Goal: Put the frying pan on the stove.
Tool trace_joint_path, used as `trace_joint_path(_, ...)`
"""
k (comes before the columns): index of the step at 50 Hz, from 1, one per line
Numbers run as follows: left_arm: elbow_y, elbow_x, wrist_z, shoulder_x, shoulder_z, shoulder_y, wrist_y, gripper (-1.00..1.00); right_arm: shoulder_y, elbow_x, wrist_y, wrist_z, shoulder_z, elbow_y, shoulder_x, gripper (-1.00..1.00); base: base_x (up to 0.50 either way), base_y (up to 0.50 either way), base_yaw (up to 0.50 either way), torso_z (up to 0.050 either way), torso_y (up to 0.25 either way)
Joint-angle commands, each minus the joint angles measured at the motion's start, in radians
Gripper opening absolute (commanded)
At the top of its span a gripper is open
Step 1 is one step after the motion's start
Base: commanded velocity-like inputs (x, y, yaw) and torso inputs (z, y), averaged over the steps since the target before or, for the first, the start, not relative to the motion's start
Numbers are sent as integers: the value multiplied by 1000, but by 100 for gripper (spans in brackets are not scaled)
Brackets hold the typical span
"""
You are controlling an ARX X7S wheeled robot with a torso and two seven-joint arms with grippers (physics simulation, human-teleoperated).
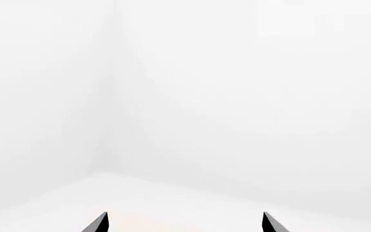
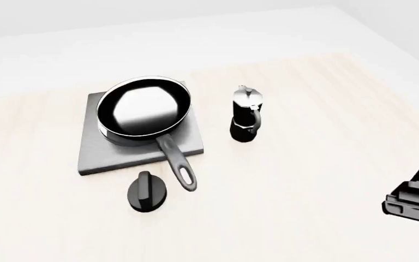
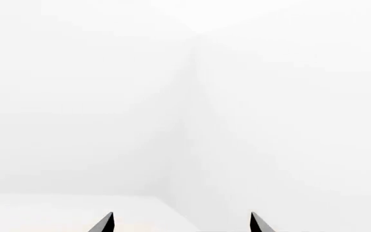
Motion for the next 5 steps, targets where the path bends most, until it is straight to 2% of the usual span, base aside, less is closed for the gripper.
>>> trace_joint_path(1, -12, -40, 38, 25, -164, 65, 40, 100, 31, 24, 24, 0, 59, 0, 5, 100, 0, 0, 0, 0, 0)
trace_joint_path(4, -11, -41, 37, 26, -162, 63, 40, 100, 31, 24, 24, 0, 59, 0, 5, 100, 0, 0, 0, 0, 0)
trace_joint_path(5, -13, -39, 39, 27, -161, 63, 40, 100, 56, 174, 174, 0, 209, 150, 5, 100, 0, 0, 0, 0, 0)
